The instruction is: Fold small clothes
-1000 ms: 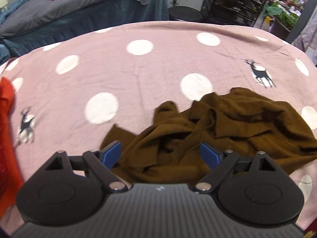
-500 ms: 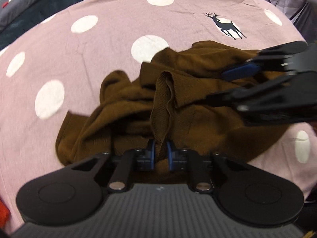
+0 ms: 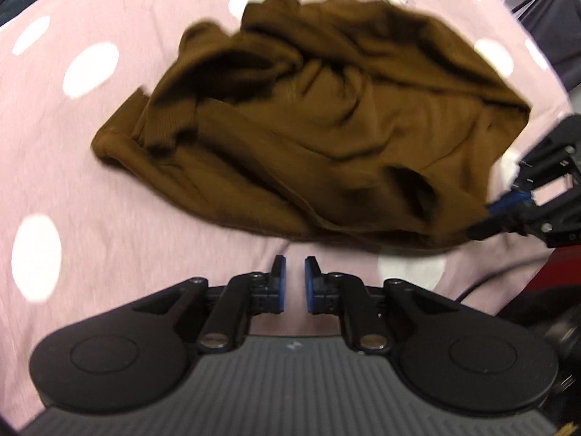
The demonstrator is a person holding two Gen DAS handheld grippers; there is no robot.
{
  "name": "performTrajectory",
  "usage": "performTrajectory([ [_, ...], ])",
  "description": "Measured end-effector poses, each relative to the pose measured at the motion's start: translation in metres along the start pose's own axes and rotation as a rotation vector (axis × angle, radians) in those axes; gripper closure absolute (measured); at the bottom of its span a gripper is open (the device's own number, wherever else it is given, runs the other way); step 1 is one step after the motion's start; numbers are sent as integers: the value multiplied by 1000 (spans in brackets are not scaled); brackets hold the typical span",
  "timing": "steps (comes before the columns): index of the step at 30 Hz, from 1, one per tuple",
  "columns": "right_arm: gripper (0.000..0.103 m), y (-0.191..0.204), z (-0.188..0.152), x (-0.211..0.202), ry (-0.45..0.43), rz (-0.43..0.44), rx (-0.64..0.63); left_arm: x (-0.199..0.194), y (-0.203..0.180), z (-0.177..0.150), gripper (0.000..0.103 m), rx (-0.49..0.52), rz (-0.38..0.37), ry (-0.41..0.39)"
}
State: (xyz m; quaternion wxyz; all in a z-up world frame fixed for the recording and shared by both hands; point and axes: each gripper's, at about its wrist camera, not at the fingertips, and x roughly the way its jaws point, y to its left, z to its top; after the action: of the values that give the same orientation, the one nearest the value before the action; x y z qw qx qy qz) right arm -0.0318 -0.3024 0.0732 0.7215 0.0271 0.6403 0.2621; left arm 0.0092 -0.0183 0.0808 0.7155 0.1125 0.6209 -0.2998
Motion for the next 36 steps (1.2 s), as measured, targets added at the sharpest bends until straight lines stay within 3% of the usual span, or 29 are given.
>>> performTrajectory([
  [2, 90, -11, -17, 9, 38, 17, 115, 2, 4, -8, 66, -45, 9, 15],
  [3, 86, -16, -21, 11, 49, 40, 169, 2, 6, -11, 60, -72, 8, 9],
  [5, 65, -16, -19, 3, -10, 17, 200, -6, 11, -14, 45, -113, 12, -31],
  [6, 59, -14, -15, -7, -69, -5, 202, -11, 13, -14, 42, -131, 23, -53],
  [8, 11, -12, -1, -28, -200, -18, 222, -15, 17, -10, 28, -170, 52, -81],
  [10, 6, -13, 17, -42, -333, -48, 230, -20, 23, -5, 28, -211, 77, -106],
  [12, 6, -13, 42, -38, -387, -128, 205, -23, 32, 0, 25, -253, 102, -116],
  [15, 7, -11, 83, -12, -335, -271, 159, -27, 41, 3, 23, -312, 121, -122],
  [22, 11, -24, 117, 21, -213, -366, 155, -32, 40, -1, 16, -348, 137, -129],
  [24, 19, -23, 120, 26, -200, -363, 147, -29, 38, -2, 16, -348, 136, -118],
  [25, 29, -23, 121, 27, -195, -361, 142, -28, 37, -2, 16, -344, 136, -112],
  [26, 49, -23, 122, 29, -189, -365, 136, -27, 36, -1, 16, -339, 137, -106],
  [27, 62, -22, 121, 29, -189, -371, 131, -27, 35, 0, 16, -334, 139, -103],
  [28, 83, -23, 122, 25, -198, -379, 131, -28, 34, 1, 16, -328, 141, -104],
  [31, 91, -27, 121, 18, -235, -372, 148, -31, 32, 10, 15, -310, 144, -109],
  [36, 93, -32, 117, -1, -267, -407, 148, -31, 28, 31, 15, -290, 137, -107],
])
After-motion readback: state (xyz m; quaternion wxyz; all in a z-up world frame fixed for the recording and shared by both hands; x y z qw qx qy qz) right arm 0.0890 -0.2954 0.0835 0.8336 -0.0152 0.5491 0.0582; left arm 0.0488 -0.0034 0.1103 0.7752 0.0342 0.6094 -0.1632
